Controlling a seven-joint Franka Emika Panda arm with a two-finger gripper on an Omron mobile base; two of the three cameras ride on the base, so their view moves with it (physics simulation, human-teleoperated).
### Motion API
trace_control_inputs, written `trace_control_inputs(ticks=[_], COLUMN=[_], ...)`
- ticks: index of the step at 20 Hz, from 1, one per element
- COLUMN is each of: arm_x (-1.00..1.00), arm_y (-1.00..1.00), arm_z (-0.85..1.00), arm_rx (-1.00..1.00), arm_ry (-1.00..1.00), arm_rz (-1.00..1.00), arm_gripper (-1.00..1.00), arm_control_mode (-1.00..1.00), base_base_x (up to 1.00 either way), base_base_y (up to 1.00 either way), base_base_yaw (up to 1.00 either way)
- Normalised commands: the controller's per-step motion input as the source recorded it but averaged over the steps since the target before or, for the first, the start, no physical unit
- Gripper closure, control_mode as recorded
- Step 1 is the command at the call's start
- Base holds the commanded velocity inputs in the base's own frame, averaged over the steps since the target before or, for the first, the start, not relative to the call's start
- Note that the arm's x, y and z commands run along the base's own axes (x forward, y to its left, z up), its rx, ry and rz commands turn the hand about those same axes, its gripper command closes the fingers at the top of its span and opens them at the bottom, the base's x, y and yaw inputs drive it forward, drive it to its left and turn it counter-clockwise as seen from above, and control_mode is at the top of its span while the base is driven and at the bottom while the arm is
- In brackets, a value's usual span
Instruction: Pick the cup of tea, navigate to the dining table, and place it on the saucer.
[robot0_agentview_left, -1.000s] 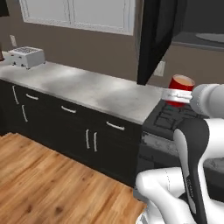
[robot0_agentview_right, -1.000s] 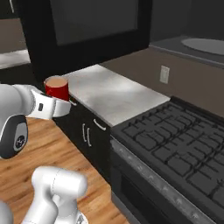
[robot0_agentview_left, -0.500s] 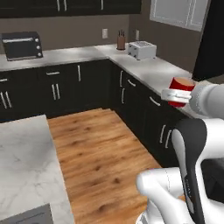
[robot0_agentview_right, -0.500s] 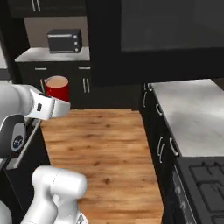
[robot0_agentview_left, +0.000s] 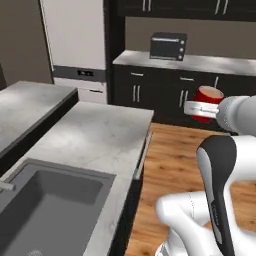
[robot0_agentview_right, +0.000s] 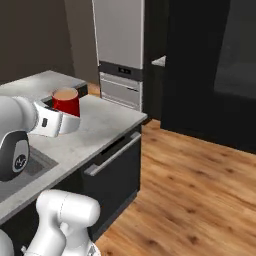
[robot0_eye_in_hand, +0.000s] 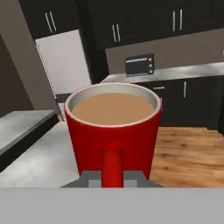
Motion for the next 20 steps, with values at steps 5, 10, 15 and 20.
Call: trace_control_inputs(ticks=[5, 10, 15, 20], arm_x=[0.00, 0.00, 0.00, 0.00], arm_y=[0.00, 0.00, 0.00, 0.00], arm_z=[0.00, 0.00, 0.00, 0.00], arm_rx=[0.00, 0.00, 0.00, 0.00], arm_ry=[0.00, 0.00, 0.00, 0.00], arm_rz=[0.00, 0.00, 0.00, 0.00], arm_gripper=[1.00, 1.00, 1.00, 1.00], arm_control_mode=[1.00, 1.00, 1.00, 1.00], base_base_x=[0.01, 0.20, 0.00, 0.01], base_base_y=[-0.21, -0.29, -0.05, 0.01], base_base_yaw=[0.89, 0.77, 0.53, 0.21])
